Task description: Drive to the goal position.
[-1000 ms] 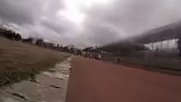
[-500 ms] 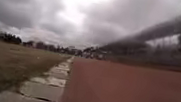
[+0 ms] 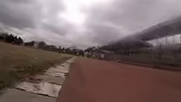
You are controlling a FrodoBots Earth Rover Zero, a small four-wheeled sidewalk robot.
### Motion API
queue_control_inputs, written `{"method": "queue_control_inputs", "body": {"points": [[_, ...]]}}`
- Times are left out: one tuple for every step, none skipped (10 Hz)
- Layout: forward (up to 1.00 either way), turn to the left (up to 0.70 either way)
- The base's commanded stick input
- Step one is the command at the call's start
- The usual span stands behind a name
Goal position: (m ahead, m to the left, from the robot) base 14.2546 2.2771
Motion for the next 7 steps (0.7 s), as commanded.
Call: {"method": "queue_control_inputs", "body": {"points": [[1.0, 0.0], [1.0, 0.0], [1.0, 0.0], [1.0, 0.0], [1.0, 0.0], [1.0, 0.0], [1.0, 0.0]]}}
